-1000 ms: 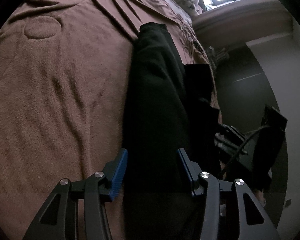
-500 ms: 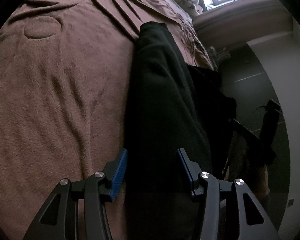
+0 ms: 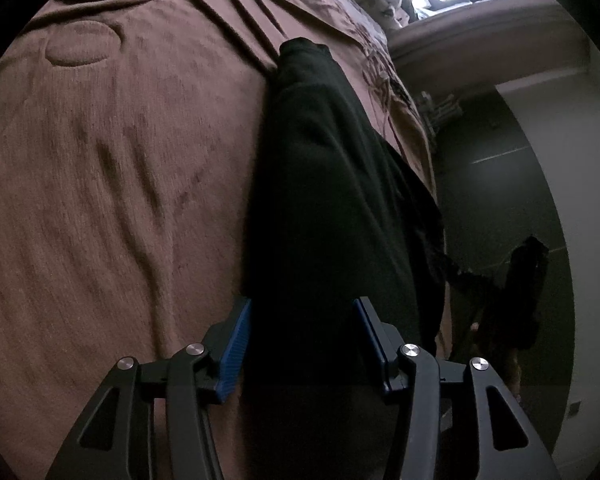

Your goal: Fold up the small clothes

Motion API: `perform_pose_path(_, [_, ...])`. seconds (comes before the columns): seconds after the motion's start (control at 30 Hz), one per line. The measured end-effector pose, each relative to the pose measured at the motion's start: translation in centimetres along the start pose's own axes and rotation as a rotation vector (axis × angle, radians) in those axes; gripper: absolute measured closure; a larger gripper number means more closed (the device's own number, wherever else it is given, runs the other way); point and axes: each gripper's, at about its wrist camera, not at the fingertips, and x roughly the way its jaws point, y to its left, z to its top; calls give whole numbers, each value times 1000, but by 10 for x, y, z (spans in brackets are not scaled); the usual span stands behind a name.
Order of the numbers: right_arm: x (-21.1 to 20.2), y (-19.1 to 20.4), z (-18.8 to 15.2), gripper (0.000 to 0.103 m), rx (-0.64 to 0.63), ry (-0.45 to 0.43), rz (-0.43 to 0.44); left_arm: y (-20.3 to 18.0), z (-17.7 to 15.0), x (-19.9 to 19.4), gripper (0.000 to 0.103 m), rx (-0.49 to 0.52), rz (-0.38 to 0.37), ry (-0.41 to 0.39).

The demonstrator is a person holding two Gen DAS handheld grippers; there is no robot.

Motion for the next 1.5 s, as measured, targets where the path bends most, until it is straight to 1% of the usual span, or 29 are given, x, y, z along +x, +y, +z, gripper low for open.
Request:
perform_pose_path(0.07, [5, -2, -8, 42, -16, 22, 17, -1, -2, 0, 50, 0, -1, 4])
perform_pose_path(0.13, [10, -9, -18, 44, -33, 48, -12, -2, -4, -1, 48, 2, -4, 10])
perform_pose_path(0.17, [12, -14, -18, 54, -34, 57, -27, -3, -5, -1, 47, 3, -5, 14])
perform_pose_path(0.2, [15, -20, -21, 59, -18, 73, -32, -3, -6, -1, 47, 6, -6, 18])
perform_pose_path(0.27, [12, -33, -25, 60, 35, 64, -17, -4, -9, -1, 46, 12, -2, 29])
perform_pose_path(0.37, [0, -45, -32, 60, 63, 41, -29, -3, -15, 0, 46, 11, 0, 51])
perform_pose_path(0.43, [-6, -46, -39, 62, 72, 35, -33, -1, -20, 2, 46, 5, -5, 67])
perform_pose_path(0.5, [-15, -41, -49, 67, 75, 37, -51, 1, -25, 3, 46, 3, -12, 83])
perform_pose_path(0.53, [-20, -43, -53, 67, 84, 35, -51, 2, -28, 3, 46, 1, -17, 88])
perform_pose_path(0.6, [-32, -36, -60, 67, 111, 38, -29, 6, -33, 4, 46, -15, -36, 99])
perform_pose_path(0.63, [-37, -39, -64, 67, 136, 40, 11, 6, -33, 5, 46, -20, -41, 101])
perform_pose_path(0.67, [-38, -41, -65, 66, 151, 44, 49, 7, -34, 4, 46, -22, -46, 102])
perform_pose_path(0.7, [-40, -43, -67, 60, 162, 49, 74, 7, -36, 4, 46, -19, -47, 104])
perform_pose_path(0.73, [-41, -46, -70, 54, 170, 51, 89, 8, -36, 4, 46, -16, -47, 107])
perform_pose_path(0.77, [-43, -49, -76, 41, 179, 52, 101, 8, -38, 4, 46, -14, -48, 111])
perform_pose_path(0.8, [-44, -53, -81, 36, 187, 52, 117, 9, -40, 5, 46, -13, -49, 119])
perform_pose_path(0.9, [-43, -65, -97, 36, 215, 79, 162, 10, -46, 5, 46, -13, -50, 134])
perform_pose_path(0.93, [-40, -67, -101, 36, 221, 87, 160, 9, -47, 5, 49, -9, -46, 136])
perform_pose_path(0.97, [-38, -68, -106, 36, 225, 95, 164, 8, -47, 6, 55, -2, -38, 140])
perform_pose_path(1.0, [-39, -68, -109, 38, 224, 89, 171, 8, -48, 5, 59, 3, -26, 143])
perform_pose_path(1.03, [-41, -68, -110, 42, 220, 85, 176, 8, -49, 5, 66, 2, -22, 146])
perform_pose_path(1.07, [-42, -68, -110, 59, 222, 90, 201, 7, -50, 4, 70, 1, -23, 150])
perform_pose_path(1.1, [-39, -69, -108, 70, 234, 99, 234, 5, -50, 1, 71, 10, -20, 150])
perform_pose_path(1.13, [-39, -72, -108, 71, 249, 104, 248, 4, -50, -2, 73, 19, -20, 150])
perform_pose_path(1.2, [-43, -74, -110, 79, 249, 99, 245, -2, -50, -12, 75, 52, -11, 150])
perform_pose_path(1.23, [-44, -76, -111, 81, 255, 99, 259, -4, -50, -13, 75, 60, -6, 150])
perform_pose_path(1.33, [-47, -78, -117, 82, 263, 108, 294, -5, -51, -28, 76, 82, 9, 148])
perform_pose_path(1.43, [-49, -76, -125, 83, 243, 127, 332, -1, -52, -41, 76, 100, 25, 151])
perform_pose_path(1.5, [-48, -74, -130, 83, 223, 138, 352, 4, -58, -46, 76, 109, 40, 164])
